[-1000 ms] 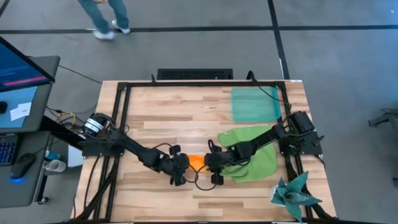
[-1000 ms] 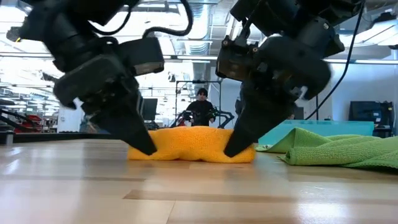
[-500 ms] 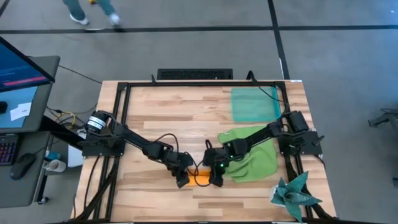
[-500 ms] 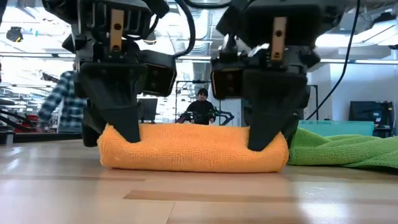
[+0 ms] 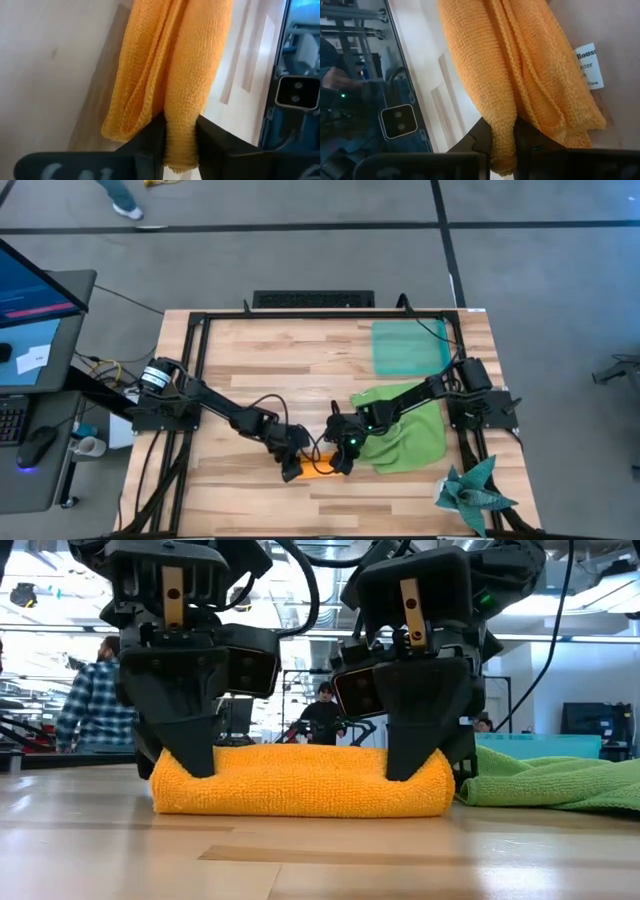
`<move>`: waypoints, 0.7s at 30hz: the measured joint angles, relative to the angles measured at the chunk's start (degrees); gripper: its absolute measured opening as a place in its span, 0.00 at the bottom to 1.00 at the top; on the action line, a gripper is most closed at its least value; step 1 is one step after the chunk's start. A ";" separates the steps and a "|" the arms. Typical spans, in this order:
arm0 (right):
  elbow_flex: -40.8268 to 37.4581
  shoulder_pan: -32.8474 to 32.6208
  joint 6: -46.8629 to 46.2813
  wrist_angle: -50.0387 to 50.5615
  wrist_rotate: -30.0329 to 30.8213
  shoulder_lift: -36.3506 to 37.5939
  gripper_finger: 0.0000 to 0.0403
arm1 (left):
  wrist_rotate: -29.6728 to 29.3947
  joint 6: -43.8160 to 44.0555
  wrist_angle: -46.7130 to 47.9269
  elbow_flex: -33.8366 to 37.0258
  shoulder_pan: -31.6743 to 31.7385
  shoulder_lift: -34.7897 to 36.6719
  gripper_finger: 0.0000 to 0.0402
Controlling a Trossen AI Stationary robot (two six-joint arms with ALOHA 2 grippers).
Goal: Roll microfiber towels into tight, uniform cylinder then place into a basket
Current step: Roll the orange towel
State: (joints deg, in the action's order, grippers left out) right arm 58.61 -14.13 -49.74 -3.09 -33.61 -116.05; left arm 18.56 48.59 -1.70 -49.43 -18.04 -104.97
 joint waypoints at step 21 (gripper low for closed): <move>-0.15 -0.09 1.81 0.20 1.83 0.52 0.14 | -4.09 -11.15 0.85 0.07 -0.42 0.90 0.39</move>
State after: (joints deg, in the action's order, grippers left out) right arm 58.46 -14.22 -47.92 -2.90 -31.77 -115.52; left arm 14.48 37.45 -0.85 -49.36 -18.46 -104.07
